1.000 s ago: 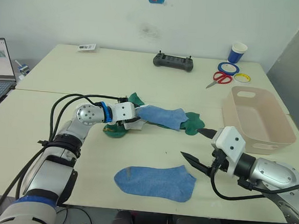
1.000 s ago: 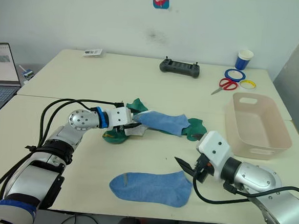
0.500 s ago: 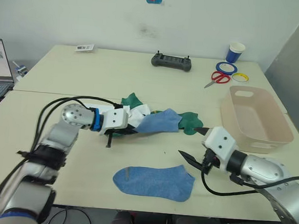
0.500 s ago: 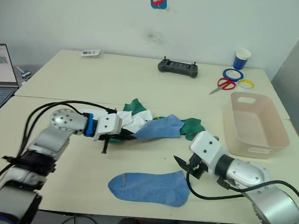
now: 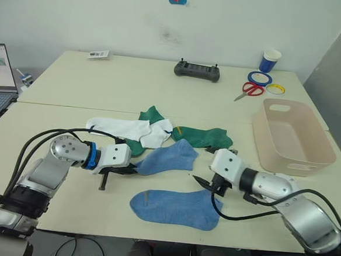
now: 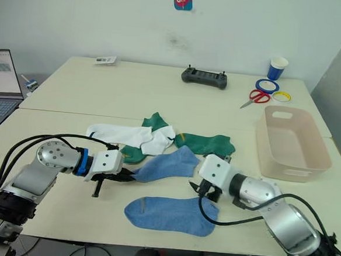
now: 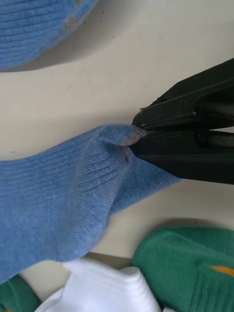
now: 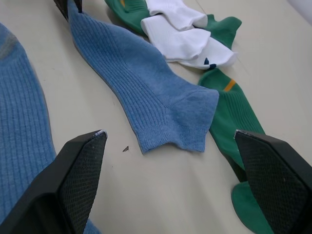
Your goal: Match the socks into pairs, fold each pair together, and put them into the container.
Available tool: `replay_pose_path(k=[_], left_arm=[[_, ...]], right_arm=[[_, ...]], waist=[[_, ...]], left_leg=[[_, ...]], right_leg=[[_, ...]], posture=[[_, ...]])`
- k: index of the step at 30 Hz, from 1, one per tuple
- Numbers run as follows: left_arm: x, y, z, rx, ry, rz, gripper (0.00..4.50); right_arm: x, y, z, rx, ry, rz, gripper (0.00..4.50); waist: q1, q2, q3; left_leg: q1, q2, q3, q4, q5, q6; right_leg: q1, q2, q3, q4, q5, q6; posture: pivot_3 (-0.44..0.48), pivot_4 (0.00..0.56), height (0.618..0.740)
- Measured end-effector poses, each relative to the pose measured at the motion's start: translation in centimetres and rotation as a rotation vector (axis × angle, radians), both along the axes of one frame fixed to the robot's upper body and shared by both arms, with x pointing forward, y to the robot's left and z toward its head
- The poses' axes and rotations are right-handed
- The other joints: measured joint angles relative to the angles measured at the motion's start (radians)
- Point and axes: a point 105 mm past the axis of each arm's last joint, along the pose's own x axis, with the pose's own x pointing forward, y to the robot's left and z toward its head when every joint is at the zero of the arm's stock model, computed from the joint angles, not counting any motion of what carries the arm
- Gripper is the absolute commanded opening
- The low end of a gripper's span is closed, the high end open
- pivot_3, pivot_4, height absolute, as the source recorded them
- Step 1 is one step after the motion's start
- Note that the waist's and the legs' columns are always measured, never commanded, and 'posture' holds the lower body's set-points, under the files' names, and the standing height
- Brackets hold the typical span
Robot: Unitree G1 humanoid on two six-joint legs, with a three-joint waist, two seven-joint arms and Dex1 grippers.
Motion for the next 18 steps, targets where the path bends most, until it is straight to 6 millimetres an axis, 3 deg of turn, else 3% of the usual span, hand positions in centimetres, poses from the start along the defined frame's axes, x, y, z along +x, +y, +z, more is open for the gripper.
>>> replay_pose_path(k=[2,11,18], left_arm=[[-0.2,0.3,-0.3,0.004,-0.012,-0.008,0.65],[-0.7,1.7,0.2,0.035,-0.104,-0.024,3.42],[-0.3,1.4,0.2,0.057,-0.209,-0.058,3.42]], right_arm=[[0.4,0.0,-0.2,-0.004,0.005,-0.003,4.5],[0.2,0.8,-0.2,0.017,0.026,0.034,4.5],[1.0,0.9,-0.7,-0.006,0.024,0.051,4.5]], waist=[[0.0,0.0,0.0],[0.001,0.0,0.0],[0.004,0.0,0.0]], left_leg=[[0.0,0.0,0.0,0.0,0.0,0.0],[0.001,0.0,0.0,0.0,0.0,0.0],[0.001,0.0,0.0,0.0,0.0,0.0]], right_leg=[[0.0,0.0,0.0,0.0,0.0,0.0],[0.0,0.0,0.0,0.0,0.0,0.0],[0.001,0.0,-0.001,0.0,0.0,0.0]], posture=[[0.0,0.15,0.74],[0.0,0.15,0.74],[0.0,0.15,0.74]])
